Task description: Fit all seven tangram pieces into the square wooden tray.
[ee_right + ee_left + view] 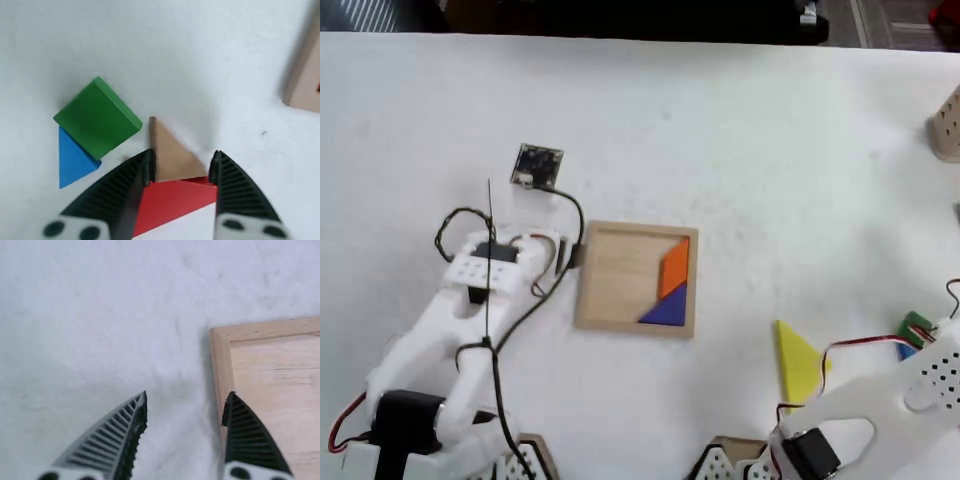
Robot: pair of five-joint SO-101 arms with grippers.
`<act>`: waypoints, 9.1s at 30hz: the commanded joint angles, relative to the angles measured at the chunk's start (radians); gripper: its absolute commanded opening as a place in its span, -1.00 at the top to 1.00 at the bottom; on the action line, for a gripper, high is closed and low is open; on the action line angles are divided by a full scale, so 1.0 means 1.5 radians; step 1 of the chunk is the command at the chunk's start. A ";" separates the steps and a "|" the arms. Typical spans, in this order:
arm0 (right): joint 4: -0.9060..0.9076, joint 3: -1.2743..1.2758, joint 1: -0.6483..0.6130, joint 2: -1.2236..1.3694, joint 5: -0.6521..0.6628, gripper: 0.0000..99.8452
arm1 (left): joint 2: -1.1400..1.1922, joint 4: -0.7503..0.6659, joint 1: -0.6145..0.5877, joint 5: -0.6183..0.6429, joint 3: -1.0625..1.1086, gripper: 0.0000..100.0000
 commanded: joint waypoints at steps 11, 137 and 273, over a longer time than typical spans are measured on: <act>0.008 0.066 0.057 -0.099 0.061 0.63 | -0.023 -0.014 -0.002 -0.023 -0.003 0.49; -0.415 0.581 -0.064 -0.301 0.035 0.63 | -0.023 -0.015 -0.002 -0.023 -0.004 0.49; -0.509 1.199 -0.720 -0.970 -0.847 0.96 | 0.018 -0.046 0.240 -0.032 -0.023 0.96</act>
